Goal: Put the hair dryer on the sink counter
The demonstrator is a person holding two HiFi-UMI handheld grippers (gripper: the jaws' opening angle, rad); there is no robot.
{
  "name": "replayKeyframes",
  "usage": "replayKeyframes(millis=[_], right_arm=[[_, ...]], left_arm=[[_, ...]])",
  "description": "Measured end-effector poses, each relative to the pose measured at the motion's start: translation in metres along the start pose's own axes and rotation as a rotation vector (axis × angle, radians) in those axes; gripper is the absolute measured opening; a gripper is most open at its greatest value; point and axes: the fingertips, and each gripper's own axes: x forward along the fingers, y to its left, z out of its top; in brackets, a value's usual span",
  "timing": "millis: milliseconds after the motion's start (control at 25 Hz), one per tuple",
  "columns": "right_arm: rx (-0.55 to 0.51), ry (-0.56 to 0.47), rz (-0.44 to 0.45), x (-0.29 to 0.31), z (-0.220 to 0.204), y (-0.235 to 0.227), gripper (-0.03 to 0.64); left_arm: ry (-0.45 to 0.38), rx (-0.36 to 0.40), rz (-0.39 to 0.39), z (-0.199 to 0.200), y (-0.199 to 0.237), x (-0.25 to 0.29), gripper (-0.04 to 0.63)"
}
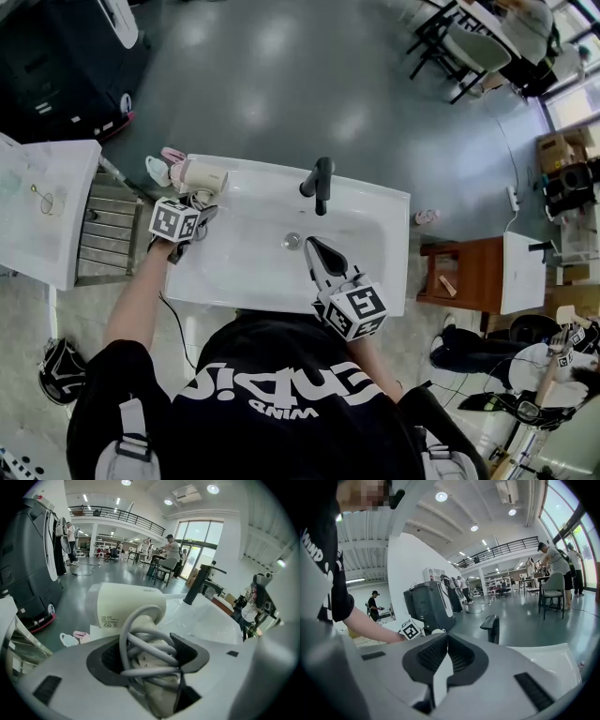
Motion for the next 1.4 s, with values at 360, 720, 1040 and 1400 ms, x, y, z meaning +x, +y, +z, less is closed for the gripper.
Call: replayKeyframes(millis=[360,720,1040,1400], right_arm=[[0.009,0.002,-0.002,0.0018,-0.0023,-0.0018,0.018],[0.020,-0.004,-0.003,0.0036,-0.0051,0.0006,0.018],[0.038,-0.004,-0.007,0.0011,-0.0077,-0.0077,0.018],[0.045,-0.007,-0.009,-0.0019,-0.0074,-0.0083,0.018]], left_arm=[[0.024,-0.008,-0.004,0.0001,0.0008,0.0033,0.290],[0.060,0.011,-0.005,-0.0027,0.0027,0.0033,0.291],[0.056,0.017,0.029,-0.0013,0.0034,0.0070,0.293],[0.048,0.041,0.067,-0.0018,0.0031,0.0058,0.291]])
